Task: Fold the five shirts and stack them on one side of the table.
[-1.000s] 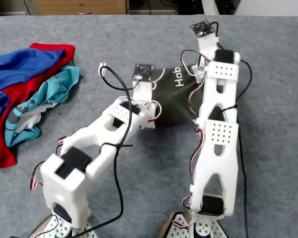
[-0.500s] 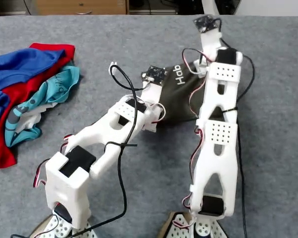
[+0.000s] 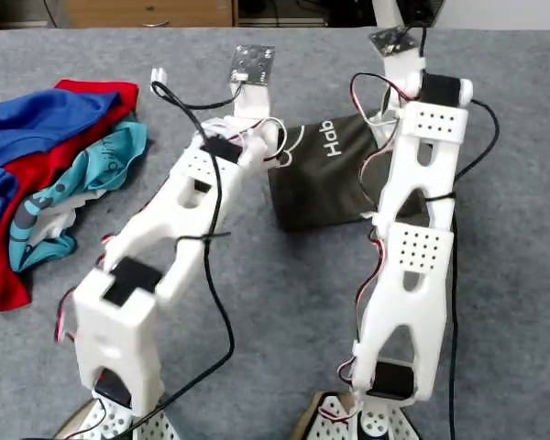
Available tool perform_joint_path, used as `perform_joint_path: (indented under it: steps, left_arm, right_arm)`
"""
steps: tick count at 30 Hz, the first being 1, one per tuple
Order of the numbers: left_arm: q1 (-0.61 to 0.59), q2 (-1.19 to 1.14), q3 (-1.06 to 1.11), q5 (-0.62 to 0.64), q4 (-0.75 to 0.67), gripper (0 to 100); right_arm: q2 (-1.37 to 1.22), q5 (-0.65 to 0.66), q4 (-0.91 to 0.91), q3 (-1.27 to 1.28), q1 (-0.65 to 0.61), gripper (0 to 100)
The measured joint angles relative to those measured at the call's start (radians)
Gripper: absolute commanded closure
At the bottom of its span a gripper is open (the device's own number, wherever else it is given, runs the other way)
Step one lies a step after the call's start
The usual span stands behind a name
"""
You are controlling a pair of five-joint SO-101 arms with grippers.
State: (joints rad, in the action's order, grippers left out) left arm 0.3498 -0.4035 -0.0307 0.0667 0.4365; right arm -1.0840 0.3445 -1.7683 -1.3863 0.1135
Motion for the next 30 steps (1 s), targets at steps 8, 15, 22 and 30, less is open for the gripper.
perform_joint_path:
  steps: [8, 15, 22, 30]
  left_arm:
    - [-0.028, -0.347, -0.279, 0.078, -0.018, 98]
    - [-0.034, -0.588, -0.686, 0.087, 0.245, 98]
    - [-0.035, -0.729, -1.097, 0.084, 0.546, 98]
    - [-0.048, -0.717, -1.574, 0.025, 0.977, 98]
  right_arm:
    - [0.215, -0.008, 0.037, 0.543, 0.014, 99.5]
    - [0.232, -0.011, 0.206, 0.76, 0.098, 99.5]
    - [0.281, -0.009, 0.175, 0.738, 0.106, 99.5]
    - [0.456, -0.009, 0.005, 0.557, 0.107, 99.5]
